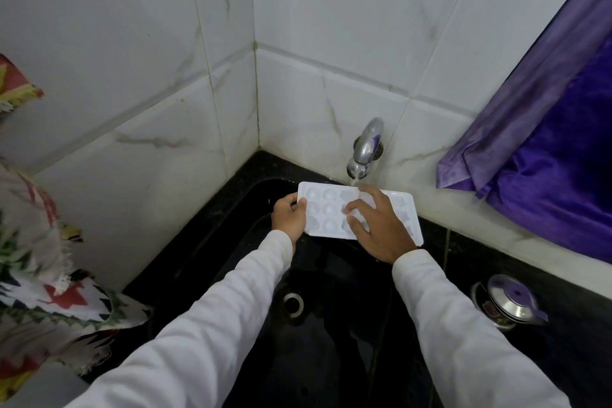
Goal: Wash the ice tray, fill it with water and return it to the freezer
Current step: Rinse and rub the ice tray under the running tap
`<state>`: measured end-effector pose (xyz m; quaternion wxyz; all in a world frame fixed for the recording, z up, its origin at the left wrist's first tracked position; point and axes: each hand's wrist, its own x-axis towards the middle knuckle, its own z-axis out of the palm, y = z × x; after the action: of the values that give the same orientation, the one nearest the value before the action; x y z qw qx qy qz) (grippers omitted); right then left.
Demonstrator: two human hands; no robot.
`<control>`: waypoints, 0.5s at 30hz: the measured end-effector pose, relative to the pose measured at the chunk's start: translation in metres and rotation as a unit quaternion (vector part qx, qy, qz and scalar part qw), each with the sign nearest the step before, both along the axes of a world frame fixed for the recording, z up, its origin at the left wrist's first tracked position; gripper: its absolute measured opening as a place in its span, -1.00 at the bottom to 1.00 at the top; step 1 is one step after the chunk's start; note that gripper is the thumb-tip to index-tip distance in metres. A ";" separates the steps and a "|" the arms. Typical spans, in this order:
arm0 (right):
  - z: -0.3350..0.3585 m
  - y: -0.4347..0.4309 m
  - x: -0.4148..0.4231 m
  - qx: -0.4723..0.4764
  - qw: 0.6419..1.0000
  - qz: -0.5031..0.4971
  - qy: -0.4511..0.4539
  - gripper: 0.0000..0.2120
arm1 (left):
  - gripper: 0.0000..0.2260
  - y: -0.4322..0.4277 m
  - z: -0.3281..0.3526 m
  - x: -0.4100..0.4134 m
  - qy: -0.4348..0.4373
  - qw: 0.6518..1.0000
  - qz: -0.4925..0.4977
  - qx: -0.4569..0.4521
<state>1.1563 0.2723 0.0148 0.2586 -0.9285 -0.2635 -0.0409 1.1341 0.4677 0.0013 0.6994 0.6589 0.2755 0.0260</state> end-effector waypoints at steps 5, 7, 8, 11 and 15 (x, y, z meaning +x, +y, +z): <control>0.000 0.000 0.002 -0.052 0.997 0.017 -0.052 -0.69 | -0.77 0.000 -0.002 0.002 0.004 1.000 0.009 0.009; 0.001 0.000 0.003 -0.067 0.996 0.014 -0.061 -0.64 | -0.76 0.001 -0.002 0.002 0.009 1.000 0.008 0.002; 0.001 -0.001 0.002 -0.074 0.995 0.013 -0.060 -0.62 | -0.75 0.002 -0.003 0.002 0.011 1.000 0.008 -0.001; -0.002 -0.001 0.000 -0.076 0.995 0.011 -0.058 -0.63 | -0.75 0.003 -0.004 0.002 0.011 1.000 0.006 -0.003; -0.005 0.004 -0.001 -0.068 0.997 0.009 -0.043 -0.60 | -0.77 0.007 -0.004 0.003 0.002 1.000 0.011 -0.011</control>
<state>1.1556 0.2759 0.0093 0.1838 -0.9389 -0.2845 -0.0606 1.1371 0.4744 -0.0031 0.7057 0.6483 0.2841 0.0298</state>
